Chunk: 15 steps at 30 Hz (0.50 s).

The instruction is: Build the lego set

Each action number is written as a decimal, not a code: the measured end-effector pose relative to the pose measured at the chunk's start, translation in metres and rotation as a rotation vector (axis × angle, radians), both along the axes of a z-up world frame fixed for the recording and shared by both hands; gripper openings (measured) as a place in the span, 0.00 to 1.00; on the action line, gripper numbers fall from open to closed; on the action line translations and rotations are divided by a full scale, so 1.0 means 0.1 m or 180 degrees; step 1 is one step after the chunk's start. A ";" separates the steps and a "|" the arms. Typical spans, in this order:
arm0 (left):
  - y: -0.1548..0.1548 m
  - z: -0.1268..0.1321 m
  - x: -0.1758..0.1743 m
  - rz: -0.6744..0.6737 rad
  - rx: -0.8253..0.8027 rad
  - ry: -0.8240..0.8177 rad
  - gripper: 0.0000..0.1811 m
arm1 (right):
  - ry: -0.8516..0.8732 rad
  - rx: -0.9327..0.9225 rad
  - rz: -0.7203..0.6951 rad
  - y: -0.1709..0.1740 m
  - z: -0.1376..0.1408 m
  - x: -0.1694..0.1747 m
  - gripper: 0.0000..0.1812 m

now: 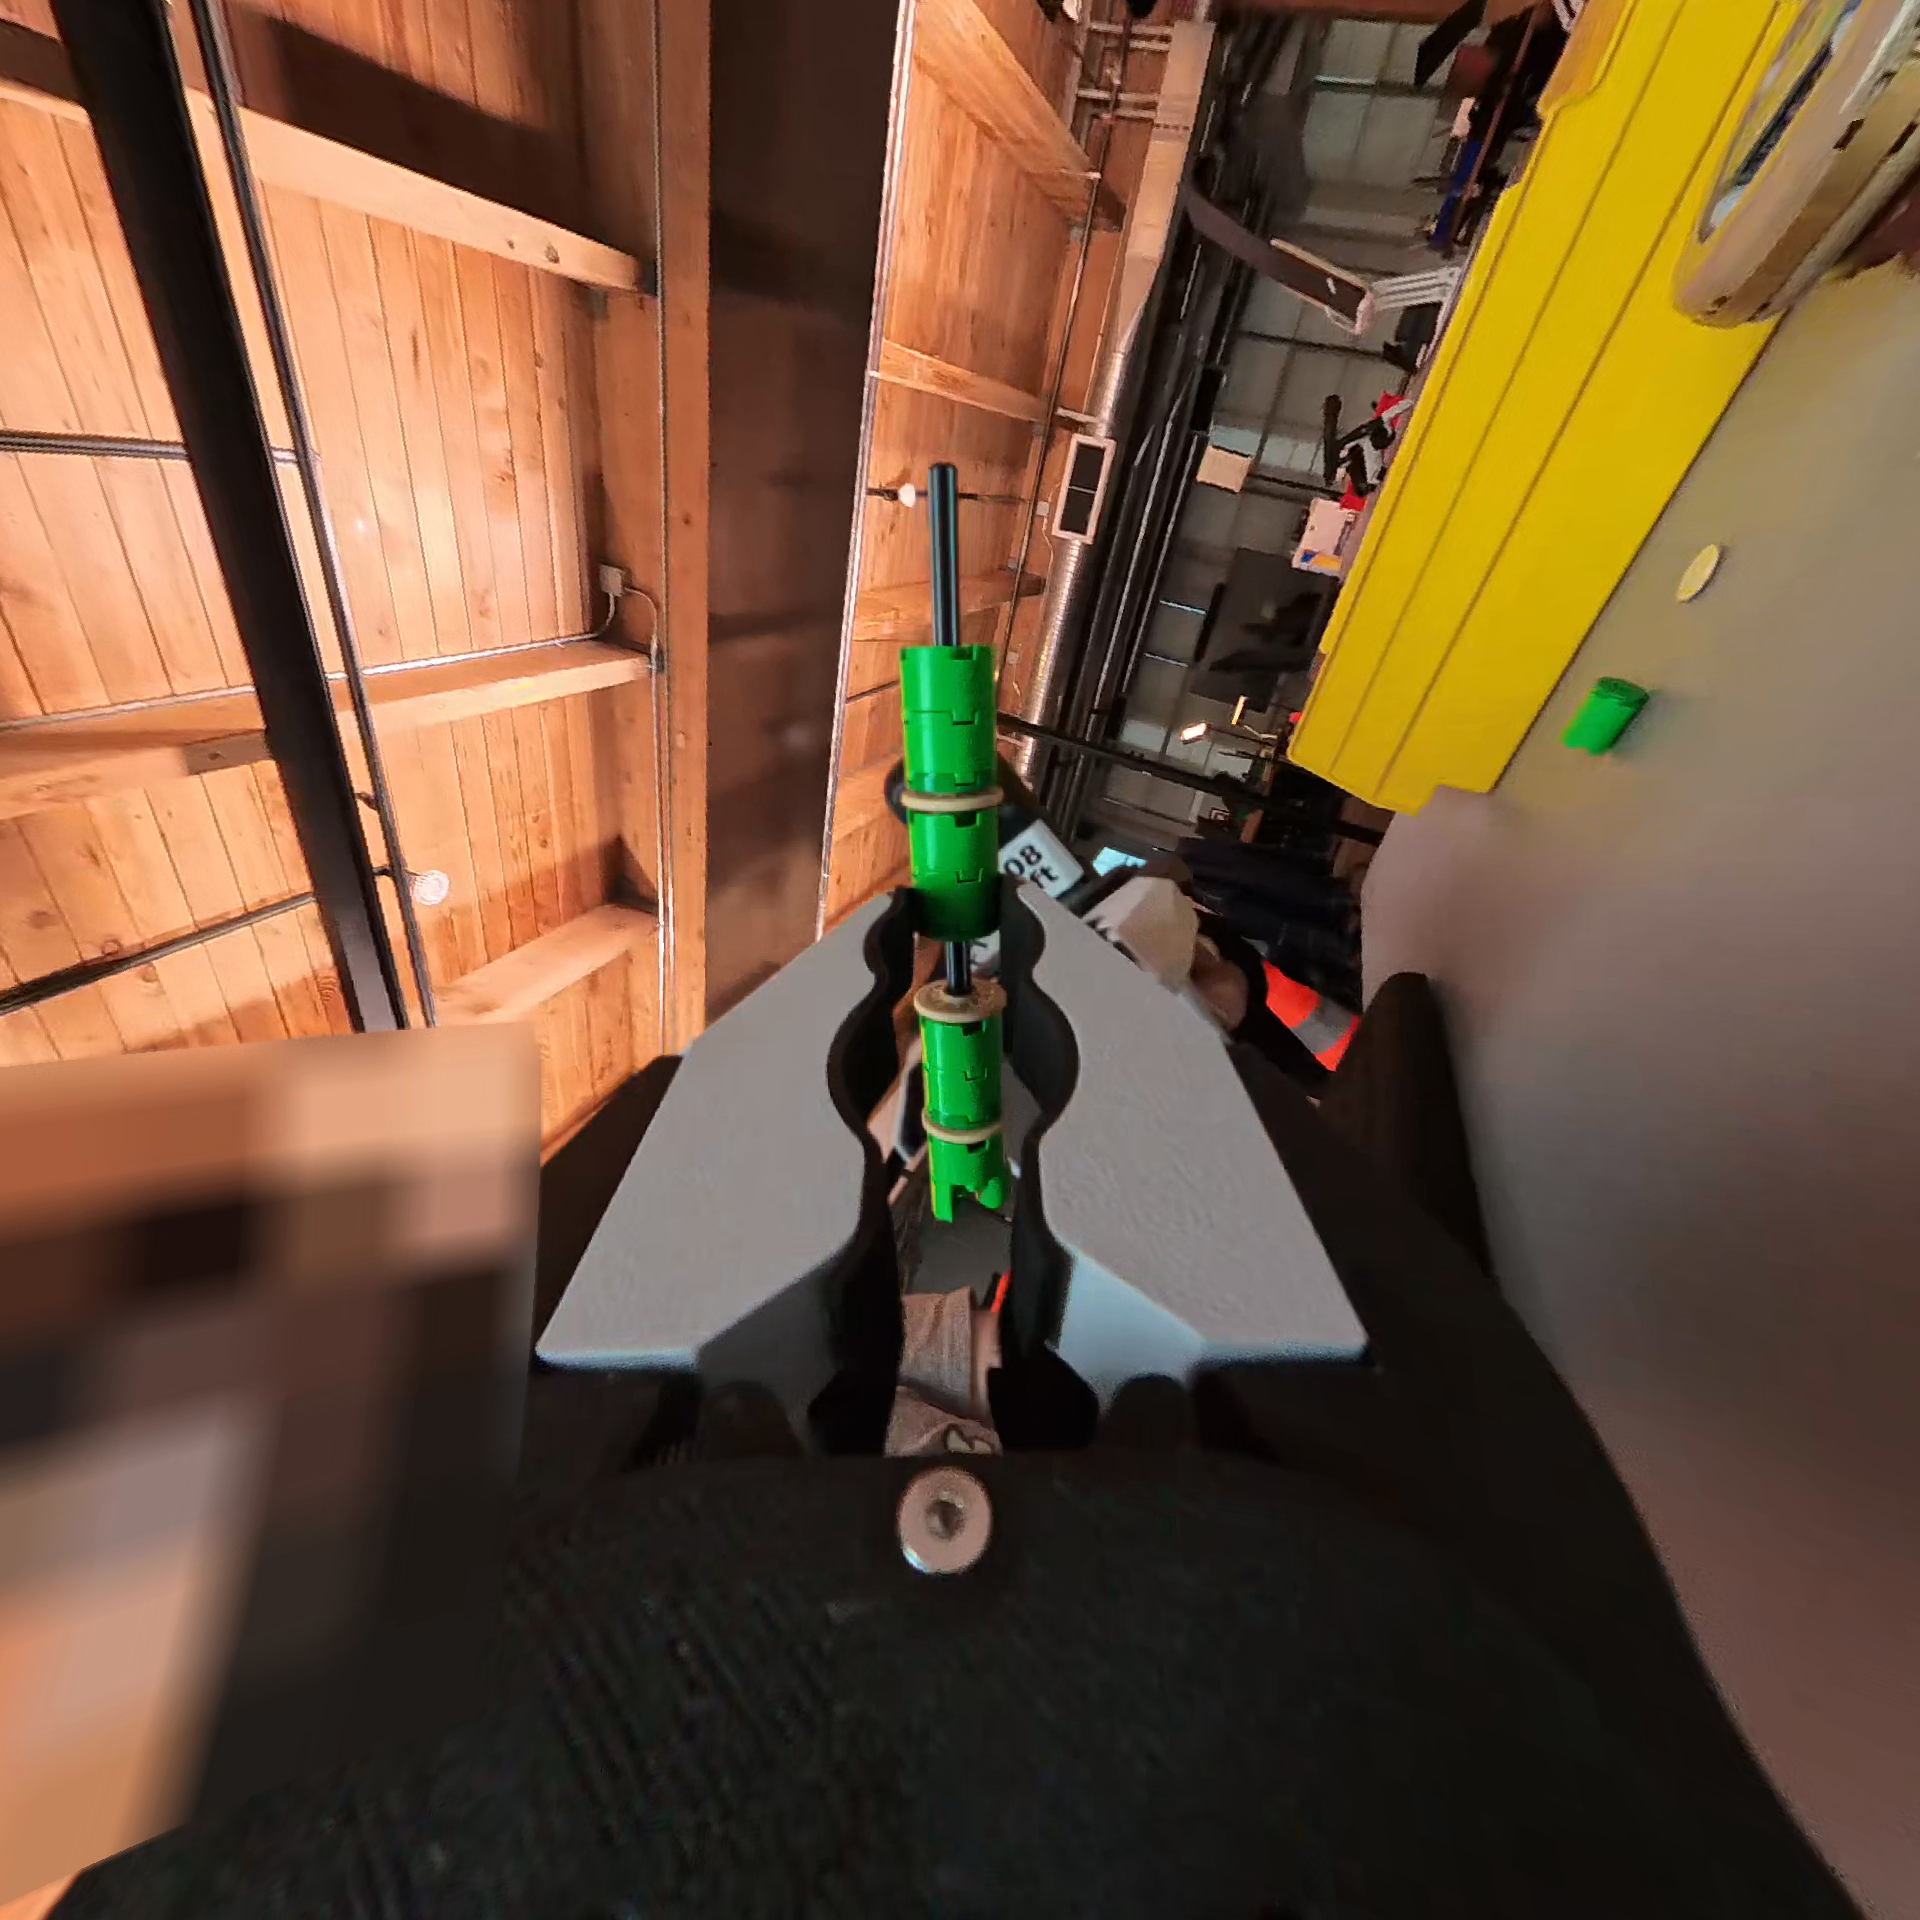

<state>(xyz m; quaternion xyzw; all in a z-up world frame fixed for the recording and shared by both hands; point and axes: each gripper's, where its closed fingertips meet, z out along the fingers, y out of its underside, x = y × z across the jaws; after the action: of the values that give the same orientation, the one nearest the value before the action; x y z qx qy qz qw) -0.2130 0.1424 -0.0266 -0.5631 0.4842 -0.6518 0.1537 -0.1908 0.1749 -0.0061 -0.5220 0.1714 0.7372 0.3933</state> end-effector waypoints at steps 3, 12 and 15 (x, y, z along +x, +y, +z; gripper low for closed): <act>-0.05 0.11 0.07 -0.0218 -0.0552 -0.0054 0.32 | -0.0024 -0.0044 -0.0049 0.02 0.00 0.01 0.07; -0.04 -0.11 0.25 -0.0256 -0.0634 0.0296 0.17 | -0.0580 -0.0342 -0.0278 0.08 -0.19 0.08 0.07; -0.06 -0.22 0.25 -0.0370 -0.0551 0.0470 0.17 | -0.0910 -0.0420 -0.0400 0.10 -0.25 0.12 0.07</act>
<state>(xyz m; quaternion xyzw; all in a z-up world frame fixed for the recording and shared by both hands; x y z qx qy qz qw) -0.1884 0.1362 -0.0487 -0.5917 0.4679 -0.6558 0.0304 -0.1793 0.1853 -0.0314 -0.6344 0.1940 0.6166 0.4238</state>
